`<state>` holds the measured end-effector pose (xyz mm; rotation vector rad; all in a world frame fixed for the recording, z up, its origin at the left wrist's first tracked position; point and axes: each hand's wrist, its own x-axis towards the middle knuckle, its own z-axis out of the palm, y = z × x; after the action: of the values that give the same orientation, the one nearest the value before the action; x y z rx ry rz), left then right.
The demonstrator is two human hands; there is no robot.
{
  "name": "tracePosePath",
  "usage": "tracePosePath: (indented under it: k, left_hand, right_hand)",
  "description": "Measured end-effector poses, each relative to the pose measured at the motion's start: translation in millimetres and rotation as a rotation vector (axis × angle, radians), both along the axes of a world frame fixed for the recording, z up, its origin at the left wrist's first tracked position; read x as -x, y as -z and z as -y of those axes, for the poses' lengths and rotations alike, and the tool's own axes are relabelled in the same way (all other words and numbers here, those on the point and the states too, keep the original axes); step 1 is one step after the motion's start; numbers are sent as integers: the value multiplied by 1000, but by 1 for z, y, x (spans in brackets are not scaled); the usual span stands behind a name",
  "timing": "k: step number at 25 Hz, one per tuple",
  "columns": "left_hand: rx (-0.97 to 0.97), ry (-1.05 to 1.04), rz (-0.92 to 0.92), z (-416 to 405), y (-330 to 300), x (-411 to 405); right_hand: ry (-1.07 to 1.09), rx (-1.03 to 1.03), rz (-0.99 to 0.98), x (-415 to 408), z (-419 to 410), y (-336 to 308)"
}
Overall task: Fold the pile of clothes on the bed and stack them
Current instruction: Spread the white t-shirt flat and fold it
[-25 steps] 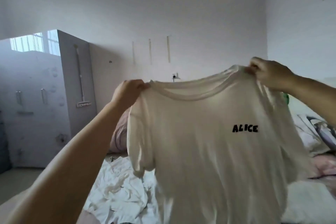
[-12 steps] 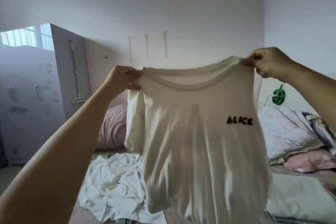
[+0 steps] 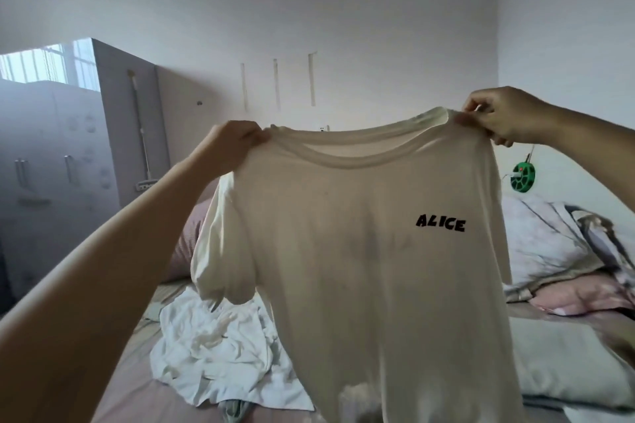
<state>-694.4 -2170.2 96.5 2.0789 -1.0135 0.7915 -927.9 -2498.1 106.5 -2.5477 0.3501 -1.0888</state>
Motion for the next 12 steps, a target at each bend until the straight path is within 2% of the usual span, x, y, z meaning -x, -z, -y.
tracePosePath:
  k: [3, 12]
  left_hand:
    - [17, 34, 31, -10, -5, 15]
    - [-107, -1, 142, -35, -30, 49]
  right_hand:
    - [-32, -8, 20, 18, -8, -6]
    - [-66, 86, 62, 54, -20, -8]
